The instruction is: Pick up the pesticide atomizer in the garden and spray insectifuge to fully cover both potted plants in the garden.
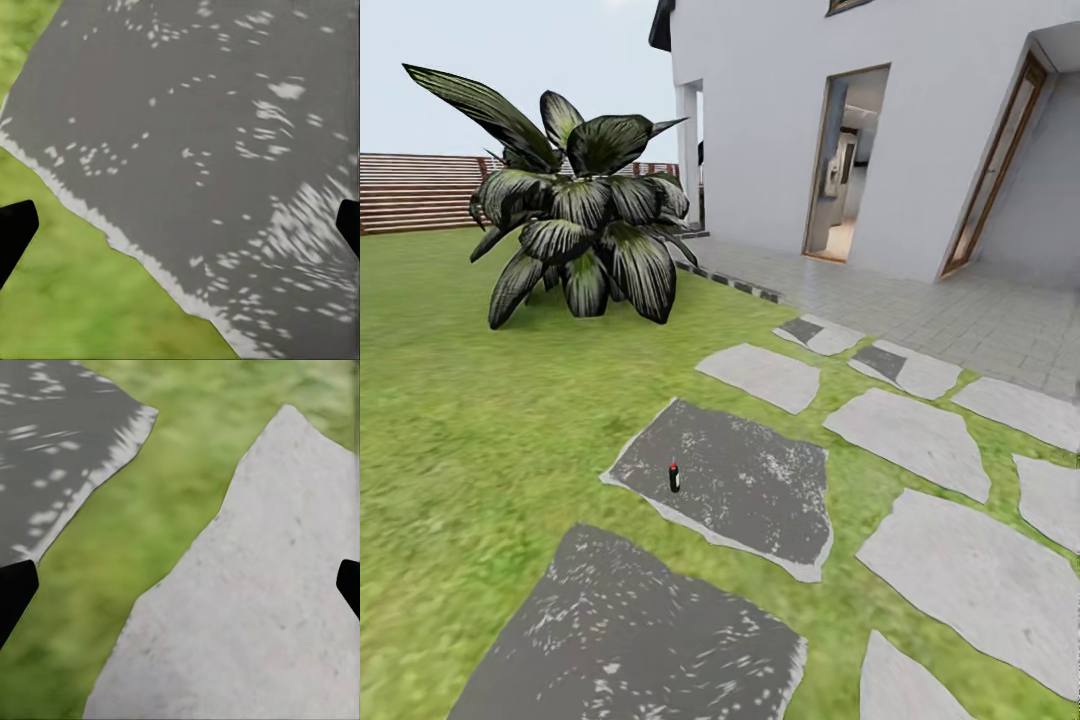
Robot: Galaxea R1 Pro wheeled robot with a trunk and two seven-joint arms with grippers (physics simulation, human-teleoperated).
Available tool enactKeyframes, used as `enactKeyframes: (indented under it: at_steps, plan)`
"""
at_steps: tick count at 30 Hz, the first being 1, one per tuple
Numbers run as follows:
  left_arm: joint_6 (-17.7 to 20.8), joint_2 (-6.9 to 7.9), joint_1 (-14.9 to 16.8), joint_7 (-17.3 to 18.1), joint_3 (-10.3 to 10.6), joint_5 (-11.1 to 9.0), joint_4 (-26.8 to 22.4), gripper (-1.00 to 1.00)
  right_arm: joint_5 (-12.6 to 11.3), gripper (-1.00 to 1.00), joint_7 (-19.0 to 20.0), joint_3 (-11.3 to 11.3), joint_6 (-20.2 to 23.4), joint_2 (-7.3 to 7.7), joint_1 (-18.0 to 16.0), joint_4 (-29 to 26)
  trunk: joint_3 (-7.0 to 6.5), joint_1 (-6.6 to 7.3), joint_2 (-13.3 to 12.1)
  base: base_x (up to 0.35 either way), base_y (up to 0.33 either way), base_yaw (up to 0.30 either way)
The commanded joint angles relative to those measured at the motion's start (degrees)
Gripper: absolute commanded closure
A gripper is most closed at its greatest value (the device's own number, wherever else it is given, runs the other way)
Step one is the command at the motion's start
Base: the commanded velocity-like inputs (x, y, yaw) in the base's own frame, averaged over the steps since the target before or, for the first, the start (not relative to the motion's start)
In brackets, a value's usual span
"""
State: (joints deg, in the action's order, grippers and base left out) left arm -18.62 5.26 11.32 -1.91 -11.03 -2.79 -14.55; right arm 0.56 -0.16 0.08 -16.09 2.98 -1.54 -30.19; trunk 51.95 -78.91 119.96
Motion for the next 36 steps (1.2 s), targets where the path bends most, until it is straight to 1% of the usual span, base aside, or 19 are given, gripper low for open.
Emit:
enactKeyframes:
  at_steps: [1, 17, 21, 33, 36]
  plan:
    - [-0.2, 0.02, 0.0, -0.2, 0.2, -0.3, 0.0, -1.00, 0.1, -1.00, 0.0, 0.0, -0.2, 0.00, 0.0, 0.0, 0.06, -0.02, 0.0, 0.325, 0.144, -0.291]
    - [-0.2, 0.02, 0.0, -0.1, 0.2, -0.3, 0.0, -1.00, 0.0, -1.00, 0.0, 0.0, -0.2, 0.00, 0.0, 0.0, 0.40, -0.02, 0.0, 0.312, 0.173, -0.274]
    - [-0.2, 0.01, 0.0, -0.1, 0.2, -0.3, 0.0, -1.00, 0.0, -1.00, 0.0, 0.0, -0.2, 0.00, 0.0, 0.0, 0.44, -0.02, 0.0, 0.289, 0.224, -0.083]
    - [-0.2, 0.00, 0.0, -0.1, 0.2, -0.2, 0.0, -1.00, 0.0, -1.00, -0.1, 0.0, -0.3, -0.08, 0.0, 0.0, 0.45, -0.02, 0.0, 0.287, 0.226, -0.005]
    - [-0.2, 0.01, 0.0, -0.1, 0.2, -0.3, 0.0, -1.00, 0.0, -1.00, 0.0, 0.0, -0.3, -0.08, 0.0, 0.0, 0.45, -0.02, 0.0, 0.287, 0.226, -0.129]
